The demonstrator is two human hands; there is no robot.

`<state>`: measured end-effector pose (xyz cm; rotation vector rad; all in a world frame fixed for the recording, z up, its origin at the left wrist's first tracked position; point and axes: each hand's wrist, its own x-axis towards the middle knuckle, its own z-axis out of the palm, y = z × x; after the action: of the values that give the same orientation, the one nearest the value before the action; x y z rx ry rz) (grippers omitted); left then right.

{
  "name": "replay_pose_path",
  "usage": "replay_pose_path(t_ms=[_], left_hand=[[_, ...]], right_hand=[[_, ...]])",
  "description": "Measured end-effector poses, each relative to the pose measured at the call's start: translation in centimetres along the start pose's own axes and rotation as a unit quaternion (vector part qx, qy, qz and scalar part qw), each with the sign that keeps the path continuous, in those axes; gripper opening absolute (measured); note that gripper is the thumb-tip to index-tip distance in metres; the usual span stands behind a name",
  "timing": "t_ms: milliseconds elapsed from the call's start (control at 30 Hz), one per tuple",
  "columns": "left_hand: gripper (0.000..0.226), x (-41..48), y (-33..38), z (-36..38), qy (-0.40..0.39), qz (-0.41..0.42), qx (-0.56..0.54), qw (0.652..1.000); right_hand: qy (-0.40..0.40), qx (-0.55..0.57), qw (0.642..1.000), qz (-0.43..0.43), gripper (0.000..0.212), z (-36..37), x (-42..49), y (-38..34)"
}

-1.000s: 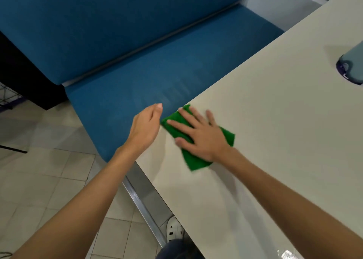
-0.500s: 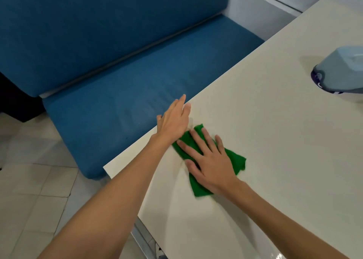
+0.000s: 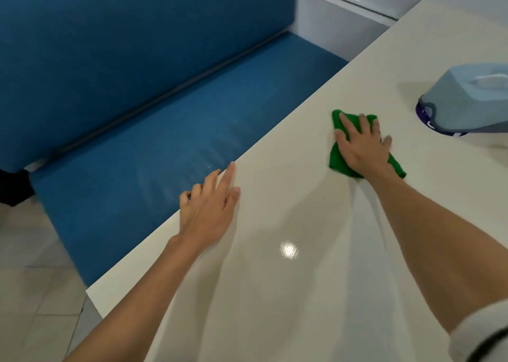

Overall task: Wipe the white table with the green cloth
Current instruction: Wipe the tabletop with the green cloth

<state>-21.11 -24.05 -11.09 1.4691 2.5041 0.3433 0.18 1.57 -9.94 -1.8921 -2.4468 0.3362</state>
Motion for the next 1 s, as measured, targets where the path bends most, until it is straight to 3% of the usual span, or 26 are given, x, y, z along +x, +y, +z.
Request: replay_pose_path(t_ms=[67,133,267,367,433,500,633,733,833,1000], left_hand=[[0.050,-0.1,0.0,0.1,0.013,-0.004,0.006,1.000],[0.050,-0.1,0.1,0.2,0.020,-0.008,0.010,1.000],[0.050,0.0,0.1,0.2,0.011,-0.015,0.012,1.000],[0.050,0.0,0.1,0.1,-0.008,-0.019,0.005,1.000],[0.050,0.1,-0.1,0.0,-0.012,-0.018,0.000,1.000],[0.049,0.1,-0.1,-0.1,-0.016,-0.017,-0.006,1.000],[0.050,0.1,0.0,-0.1,-0.014,-0.013,-0.006,1.000],[0.050,0.1,0.0,-0.3,-0.021,-0.012,-0.009,1.000],[0.051,0.2,0.0,-0.6,-0.034,-0.012,-0.017,0.999],[0.051,0.4,0.2,-1.0,-0.054,-0.022,-0.018,0.998]], right_hand=[[0.010,0.027,0.998,0.060,0.054,0.4,0.6,-2.6],[0.004,0.026,0.999,0.042,0.054,1.0,-0.1,-5.8],[-0.001,-0.009,0.989,-0.149,0.050,2.7,-4.4,-10.2],[-0.022,-0.042,0.946,-0.320,0.052,3.2,-7.5,-9.0],[-0.045,-0.045,0.920,-0.387,0.056,2.1,-6.8,-6.5],[-0.032,-0.042,0.937,-0.345,0.055,1.2,-4.3,-3.6],[0.006,-0.005,0.998,-0.070,0.052,0.6,-1.2,-0.5],[-0.015,0.004,1.000,-0.016,0.056,1.3,-4.4,-3.3],[-0.019,-0.020,0.989,-0.146,0.055,3.0,-12.5,-6.2],[-0.044,-0.030,0.922,-0.383,0.052,4.8,-27.8,-5.6]])
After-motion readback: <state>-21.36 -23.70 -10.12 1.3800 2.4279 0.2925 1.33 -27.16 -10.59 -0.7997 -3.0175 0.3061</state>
